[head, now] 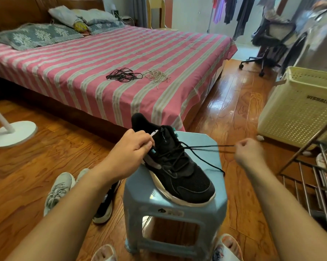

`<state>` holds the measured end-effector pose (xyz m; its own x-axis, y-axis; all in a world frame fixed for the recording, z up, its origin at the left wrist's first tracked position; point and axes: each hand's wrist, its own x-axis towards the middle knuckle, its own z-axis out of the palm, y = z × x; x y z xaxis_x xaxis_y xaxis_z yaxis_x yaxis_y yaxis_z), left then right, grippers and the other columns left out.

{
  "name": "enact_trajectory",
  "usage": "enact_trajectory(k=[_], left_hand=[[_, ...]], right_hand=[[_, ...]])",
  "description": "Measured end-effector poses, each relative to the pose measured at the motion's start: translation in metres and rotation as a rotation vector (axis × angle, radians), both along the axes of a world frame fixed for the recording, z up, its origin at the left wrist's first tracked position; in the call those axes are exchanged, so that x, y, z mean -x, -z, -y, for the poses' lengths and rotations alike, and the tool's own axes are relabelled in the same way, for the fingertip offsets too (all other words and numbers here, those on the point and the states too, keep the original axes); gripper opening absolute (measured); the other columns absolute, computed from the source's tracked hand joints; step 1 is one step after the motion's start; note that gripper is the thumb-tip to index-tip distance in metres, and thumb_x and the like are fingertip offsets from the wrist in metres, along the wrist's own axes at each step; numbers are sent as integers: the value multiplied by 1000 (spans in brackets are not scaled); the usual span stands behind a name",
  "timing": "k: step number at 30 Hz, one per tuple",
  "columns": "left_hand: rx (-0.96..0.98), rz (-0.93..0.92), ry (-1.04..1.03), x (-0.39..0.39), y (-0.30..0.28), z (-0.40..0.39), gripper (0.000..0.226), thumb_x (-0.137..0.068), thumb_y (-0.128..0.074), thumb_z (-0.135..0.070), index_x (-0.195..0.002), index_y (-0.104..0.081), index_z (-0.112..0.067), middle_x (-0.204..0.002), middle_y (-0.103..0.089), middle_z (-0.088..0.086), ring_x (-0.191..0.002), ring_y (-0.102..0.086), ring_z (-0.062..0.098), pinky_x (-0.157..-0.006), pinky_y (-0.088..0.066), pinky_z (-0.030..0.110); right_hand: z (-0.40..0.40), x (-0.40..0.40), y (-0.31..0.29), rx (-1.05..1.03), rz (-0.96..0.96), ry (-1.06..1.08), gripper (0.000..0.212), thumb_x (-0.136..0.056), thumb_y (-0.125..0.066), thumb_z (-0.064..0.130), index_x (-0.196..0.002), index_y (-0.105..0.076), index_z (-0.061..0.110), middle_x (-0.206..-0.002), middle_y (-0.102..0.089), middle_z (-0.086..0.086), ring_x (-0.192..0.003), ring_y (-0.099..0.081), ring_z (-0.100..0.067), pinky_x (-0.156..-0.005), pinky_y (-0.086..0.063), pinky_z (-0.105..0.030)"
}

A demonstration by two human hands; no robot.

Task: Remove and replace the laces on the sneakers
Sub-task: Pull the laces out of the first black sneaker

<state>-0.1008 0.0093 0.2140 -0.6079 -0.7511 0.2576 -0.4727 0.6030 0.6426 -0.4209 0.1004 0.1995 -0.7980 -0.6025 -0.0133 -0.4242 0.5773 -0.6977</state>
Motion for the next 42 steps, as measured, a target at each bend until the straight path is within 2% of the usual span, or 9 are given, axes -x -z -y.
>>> enact_trajectory(k=[3,7,11,15,18,23,27,32,42], left_hand=[[1,-7,-7,0,0,-1,24,-96,-42,-35,-87,-65,-32,-87,-59,-14,-92,-42,4,-77,-30,15],[-12,-14,-10,-2,1,-2,25,-96,-42,-35,-88,-65,-33,-87,-59,-14,-91,-42,4,-77,-30,15],[-10,-12,-12,-3,2,-1,26,-97,-41,-37,-89,-65,-33,-88,-59,-14,-92,-42,5,-77,-30,18],[-41,-31,23,-1,1,-3,24,-98,-43,-36,-91,-65,-33,-87,-57,-15,-92,-43,4,-78,-32,18],[20,13,60,11,0,-6,23,-98,-43,-34,-93,-65,-31,-84,-55,-15,-89,-42,5,-78,-32,17],[41,3,32,15,1,-7,22,-97,-43,-34,-84,-60,-38,-82,-55,-13,-86,-43,7,-78,-31,17],[53,23,20,19,2,-8,23,-99,-43,-34,-85,-59,-41,-83,-55,-16,-88,-43,7,-78,-31,19],[62,46,11,16,0,-9,23,-105,-49,-23,-89,-64,-31,-83,-54,-16,-89,-42,6,-77,-31,19],[108,78,3,15,-6,-15,22,-105,-50,-26,-91,-66,-27,-83,-55,-14,-89,-42,2,-76,-31,16]], right_hand=[[6,-37,-10,200,-339,-496,25,-98,-57,15,-121,-66,17,-123,-62,-4,-117,-53,-23,-99,-40,-35],[-2,-86,-25,352,-520,-989,21,-88,-75,16,-109,-75,19,-101,-67,3,-97,-57,-16,-86,-42,-24],[0,-88,-20,387,-591,-926,12,-85,-74,11,-95,-78,15,-86,-64,1,-81,-61,-20,-69,-50,-32],[4,-74,-24,451,-367,-675,9,-84,-78,8,-85,-79,17,-78,-61,12,-74,-59,-3,-70,-41,-11],[8,-70,-21,376,-291,-534,11,-87,-74,9,-86,-78,19,-83,-65,8,-81,-60,-10,-79,-49,-26],[0,-76,-26,358,-150,-742,11,-95,-67,20,-97,-76,26,-94,-67,12,-87,-63,-2,-76,-48,-14],[-2,-81,-24,258,-324,-766,13,-93,-69,27,-103,-76,26,-96,-73,10,-92,-66,-11,-83,-51,-30],[-5,-71,-31,353,-580,-773,5,-84,-78,14,-86,-75,18,-80,-65,5,-81,-59,-21,-70,-50,-39],[-5,-58,-20,486,-734,-704,15,-95,-68,29,-91,-76,18,-78,-71,4,-64,-64,-19,-55,-51,-32]])
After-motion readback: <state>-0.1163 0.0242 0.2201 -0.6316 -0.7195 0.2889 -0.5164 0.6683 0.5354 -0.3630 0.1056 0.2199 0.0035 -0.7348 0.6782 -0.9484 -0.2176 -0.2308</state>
